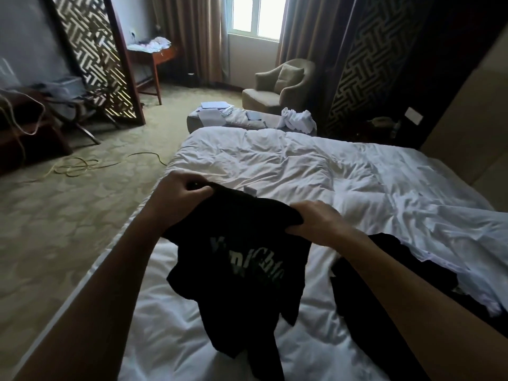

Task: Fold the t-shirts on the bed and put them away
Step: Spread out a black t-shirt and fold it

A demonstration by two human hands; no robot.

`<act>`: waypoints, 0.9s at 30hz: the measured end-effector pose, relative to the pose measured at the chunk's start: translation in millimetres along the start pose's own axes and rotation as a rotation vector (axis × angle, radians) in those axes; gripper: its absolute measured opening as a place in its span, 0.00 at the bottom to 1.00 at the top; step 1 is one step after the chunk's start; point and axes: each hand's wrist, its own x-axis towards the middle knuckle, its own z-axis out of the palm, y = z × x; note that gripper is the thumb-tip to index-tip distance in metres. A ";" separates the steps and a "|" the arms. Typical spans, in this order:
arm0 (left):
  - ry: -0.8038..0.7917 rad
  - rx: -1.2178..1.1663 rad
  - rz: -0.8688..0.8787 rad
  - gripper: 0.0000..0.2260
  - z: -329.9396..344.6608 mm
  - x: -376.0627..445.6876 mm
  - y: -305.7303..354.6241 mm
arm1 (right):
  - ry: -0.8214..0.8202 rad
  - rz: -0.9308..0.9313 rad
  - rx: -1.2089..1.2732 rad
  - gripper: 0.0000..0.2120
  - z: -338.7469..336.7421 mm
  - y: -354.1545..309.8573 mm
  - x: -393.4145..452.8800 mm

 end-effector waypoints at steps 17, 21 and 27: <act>-0.225 -0.343 -0.208 0.23 -64.7 -39.8 -8.4 | -0.046 -0.271 0.590 0.05 -54.5 -4.2 24.0; -0.231 -0.216 -0.167 0.21 -82.9 -40.3 -10.1 | 0.036 -0.315 0.535 0.03 -65.2 -5.0 27.0; 0.134 -0.026 -0.064 0.10 -69.3 -42.6 -22.9 | 0.022 -0.464 0.208 0.15 -43.4 -13.2 32.5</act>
